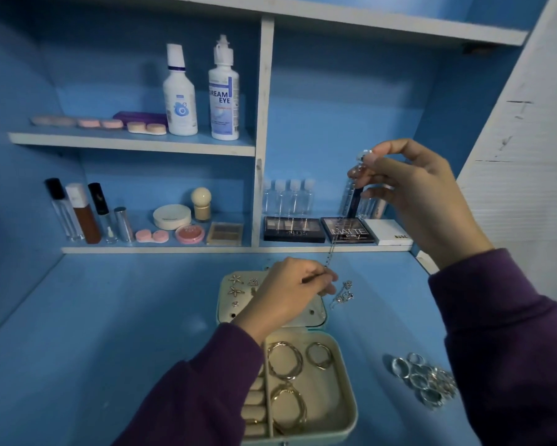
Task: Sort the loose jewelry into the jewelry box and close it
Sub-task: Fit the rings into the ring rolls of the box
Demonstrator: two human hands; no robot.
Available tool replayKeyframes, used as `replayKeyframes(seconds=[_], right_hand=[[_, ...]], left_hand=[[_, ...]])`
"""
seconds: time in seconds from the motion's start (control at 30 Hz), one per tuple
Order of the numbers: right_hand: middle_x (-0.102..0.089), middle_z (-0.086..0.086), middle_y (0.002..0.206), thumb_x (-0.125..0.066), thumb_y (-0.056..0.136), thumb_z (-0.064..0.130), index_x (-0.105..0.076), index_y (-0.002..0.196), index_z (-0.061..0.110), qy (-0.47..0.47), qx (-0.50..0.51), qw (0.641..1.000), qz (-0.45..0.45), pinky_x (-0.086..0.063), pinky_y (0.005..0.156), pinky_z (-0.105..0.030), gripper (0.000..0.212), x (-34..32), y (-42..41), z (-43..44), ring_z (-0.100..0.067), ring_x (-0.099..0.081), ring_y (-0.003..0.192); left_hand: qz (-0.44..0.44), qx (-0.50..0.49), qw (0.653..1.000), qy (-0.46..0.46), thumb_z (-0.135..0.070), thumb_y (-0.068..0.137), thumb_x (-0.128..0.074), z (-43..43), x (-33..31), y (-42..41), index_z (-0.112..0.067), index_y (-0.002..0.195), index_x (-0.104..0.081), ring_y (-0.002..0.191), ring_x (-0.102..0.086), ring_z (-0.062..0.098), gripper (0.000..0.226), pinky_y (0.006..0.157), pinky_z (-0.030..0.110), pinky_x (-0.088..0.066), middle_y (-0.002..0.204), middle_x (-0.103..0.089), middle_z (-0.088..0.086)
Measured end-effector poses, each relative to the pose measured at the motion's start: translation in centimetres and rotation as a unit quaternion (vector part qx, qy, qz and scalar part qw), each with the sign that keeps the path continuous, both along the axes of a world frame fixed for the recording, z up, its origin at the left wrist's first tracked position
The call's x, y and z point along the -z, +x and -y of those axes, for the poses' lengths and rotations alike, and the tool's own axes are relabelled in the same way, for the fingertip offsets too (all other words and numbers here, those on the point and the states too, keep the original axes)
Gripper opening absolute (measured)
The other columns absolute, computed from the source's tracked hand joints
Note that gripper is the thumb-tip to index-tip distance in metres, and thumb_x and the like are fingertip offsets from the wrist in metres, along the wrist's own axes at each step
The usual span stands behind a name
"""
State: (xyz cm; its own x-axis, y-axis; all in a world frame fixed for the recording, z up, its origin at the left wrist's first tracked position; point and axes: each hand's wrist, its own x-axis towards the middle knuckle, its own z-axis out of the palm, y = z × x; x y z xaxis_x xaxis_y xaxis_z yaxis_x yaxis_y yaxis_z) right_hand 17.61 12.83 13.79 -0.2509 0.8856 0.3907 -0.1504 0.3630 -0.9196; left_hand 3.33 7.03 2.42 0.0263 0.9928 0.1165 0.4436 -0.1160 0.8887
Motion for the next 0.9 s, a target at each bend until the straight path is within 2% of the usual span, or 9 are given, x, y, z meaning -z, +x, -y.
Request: replayKeyframes(seconds=[0.17,0.27,0.33,0.5,0.63,0.77,0.9], right_hand=[[-0.067,0.0,0.064,-0.062,0.087,0.006,-0.057,0.082,0.012,0.005,0.037,0.999,0.028,-0.048,0.057,-0.022,0.01,1.1,1.0,-0.2,-0.017,-0.059,0.062],[-0.065,-0.004,0.062,-0.063,0.085,0.002,-0.06,0.082,0.008,-0.01,0.027,0.995,0.094,-0.045,0.053,-0.022,0.008,2.1,1.5,0.0,-0.016,-0.056,0.057],[-0.064,-0.005,0.063,-0.064,0.085,0.002,-0.063,0.083,0.007,-0.011,0.001,0.987,0.16,-0.044,0.055,-0.024,0.005,3.0,1.7,0.4,-0.018,-0.054,0.059],[-0.068,-0.005,0.064,-0.066,0.085,0.007,-0.064,0.089,0.004,-0.015,-0.069,0.962,0.264,-0.045,0.057,-0.025,0.005,4.7,2.2,2.5,-0.017,-0.057,0.062],[-0.066,0.0,0.058,-0.064,0.085,0.005,-0.064,0.089,0.004,-0.026,-0.1,0.952,0.287,-0.044,0.054,-0.019,0.004,6.2,2.6,3.9,-0.015,-0.056,0.06],[-0.067,-0.003,0.062,-0.064,0.084,0.004,-0.065,0.089,0.004,-0.045,-0.125,0.944,0.302,-0.043,0.056,-0.022,0.005,7.4,3.1,4.8,-0.014,-0.055,0.061],[-0.07,-0.01,0.069,-0.064,0.083,0.005,-0.065,0.09,0.005,-0.062,-0.14,0.936,0.316,-0.044,0.059,-0.025,0.007,8.5,3.4,5.5,-0.015,-0.056,0.062]], left_hand=[[0.063,-0.037,0.997,0.011,-0.019,0.094,-0.059,0.4,-0.9,-1.1,-0.022,0.088,-0.069,0.067,-0.067,0.006,0.012,0.065,0.017,-0.051,0.077,-0.072,-0.006],[0.062,-0.048,0.996,0.035,-0.017,0.094,-0.058,0.9,-2.5,-1.7,-0.026,0.084,-0.067,0.064,-0.066,0.004,0.016,0.06,0.017,-0.05,0.073,-0.071,-0.007],[0.051,-0.045,0.997,0.046,-0.017,0.094,-0.058,1.2,-3.9,-1.9,-0.024,0.085,-0.068,0.064,-0.066,0.003,0.016,0.058,0.016,-0.05,0.074,-0.071,-0.007],[-0.008,0.025,1.0,-0.004,-0.016,0.092,-0.06,2.9,-6.1,-1.8,-0.018,0.087,-0.07,0.077,-0.07,0.011,0.012,0.07,0.02,-0.056,0.081,-0.074,-0.001],[-0.053,0.077,0.995,-0.045,-0.016,0.091,-0.062,3.9,-5.2,-0.3,-0.014,0.087,-0.072,0.074,-0.069,0.005,0.011,0.069,0.018,-0.054,0.08,-0.074,-0.002],[-0.133,0.114,0.982,-0.07,-0.02,0.09,-0.064,4.8,-3.0,0.7,-0.014,0.088,-0.075,0.08,-0.069,0.008,0.013,0.082,0.03,-0.055,0.084,-0.075,-0.005],[-0.177,0.13,0.97,-0.104,-0.024,0.091,-0.063,5.4,-0.8,1.2,-0.014,0.089,-0.075,0.079,-0.068,0.007,0.016,0.077,0.025,-0.054,0.085,-0.075,-0.003]])
